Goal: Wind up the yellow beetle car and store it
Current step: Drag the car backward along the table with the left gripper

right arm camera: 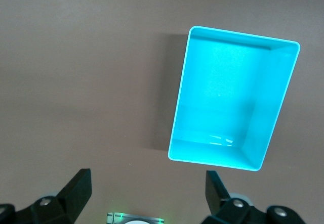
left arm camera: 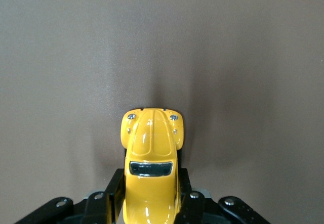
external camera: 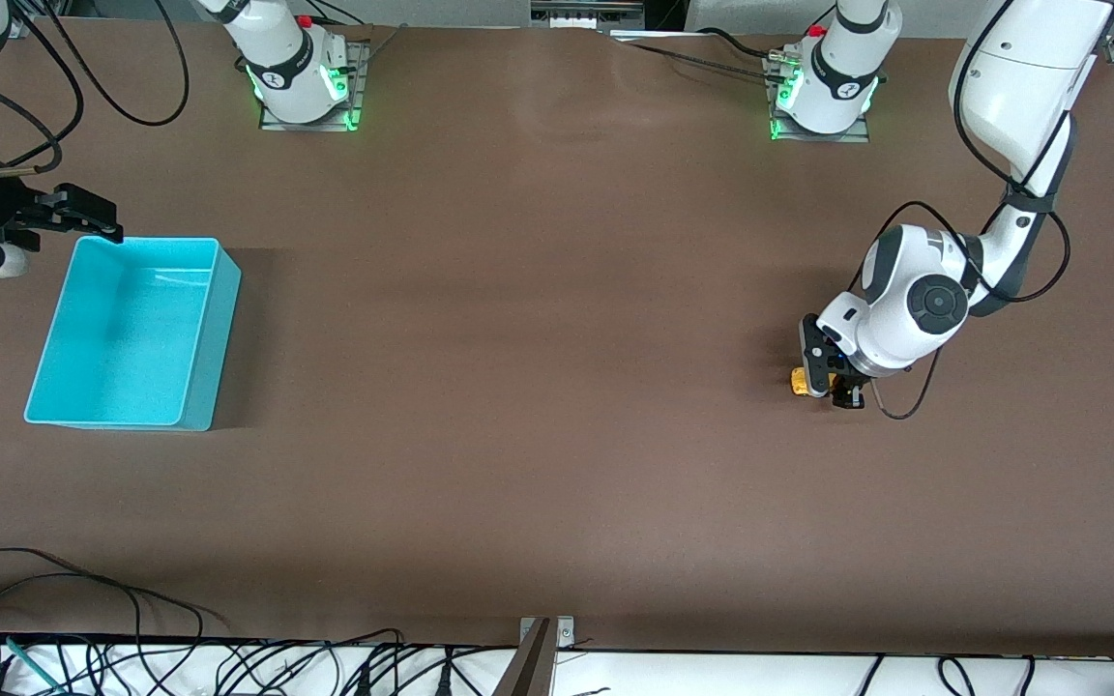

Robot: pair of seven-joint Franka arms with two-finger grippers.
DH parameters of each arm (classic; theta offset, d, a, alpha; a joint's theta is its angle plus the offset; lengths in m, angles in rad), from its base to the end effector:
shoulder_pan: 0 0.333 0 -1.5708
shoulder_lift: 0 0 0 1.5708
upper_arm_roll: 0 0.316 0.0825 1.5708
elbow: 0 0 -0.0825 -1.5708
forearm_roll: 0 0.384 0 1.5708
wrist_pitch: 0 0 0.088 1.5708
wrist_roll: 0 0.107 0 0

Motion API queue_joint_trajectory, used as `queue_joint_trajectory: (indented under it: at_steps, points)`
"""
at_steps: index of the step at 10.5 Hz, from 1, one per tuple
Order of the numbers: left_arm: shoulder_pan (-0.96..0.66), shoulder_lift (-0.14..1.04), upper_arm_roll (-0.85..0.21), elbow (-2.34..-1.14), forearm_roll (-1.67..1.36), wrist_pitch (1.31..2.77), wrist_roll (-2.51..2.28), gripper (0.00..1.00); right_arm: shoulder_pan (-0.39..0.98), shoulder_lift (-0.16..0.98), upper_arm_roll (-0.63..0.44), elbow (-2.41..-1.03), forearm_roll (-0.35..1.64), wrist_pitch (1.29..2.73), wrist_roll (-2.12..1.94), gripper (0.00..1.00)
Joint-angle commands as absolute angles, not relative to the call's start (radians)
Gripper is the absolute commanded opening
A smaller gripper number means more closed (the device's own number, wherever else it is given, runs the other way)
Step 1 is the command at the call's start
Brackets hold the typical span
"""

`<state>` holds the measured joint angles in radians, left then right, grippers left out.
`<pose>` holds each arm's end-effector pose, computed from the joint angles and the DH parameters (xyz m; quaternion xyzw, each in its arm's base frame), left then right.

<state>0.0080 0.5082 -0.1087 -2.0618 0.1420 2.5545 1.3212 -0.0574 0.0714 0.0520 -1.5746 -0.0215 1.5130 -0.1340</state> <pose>0.5865 -0.0611 0.1840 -0.7223 0.6915 0.0113 0.0074 0.5669 -0.0064 0.5781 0.9957 0.0643 -0.0669 0.0042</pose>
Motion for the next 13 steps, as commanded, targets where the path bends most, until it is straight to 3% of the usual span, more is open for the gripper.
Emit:
queue_joint_trajectory:
  at_steps: [1,4,13]
  points:
    - [0.006,0.512,-0.107,-2.069,0.167,2.563,1.328,0.15,-0.06,0.063,0.051,-1.586,-0.006,1.52,-0.149,1.0]
    - [0.024,0.528,-0.101,-2.06,0.167,2.562,1.377,0.17,-0.06,0.063,0.051,-1.586,-0.006,1.52,-0.149,1.0]
    - [0.362,0.666,-0.1,-1.922,0.167,2.565,1.768,0.17,-0.06,0.063,0.051,-1.588,-0.006,1.52,-0.149,1.0]
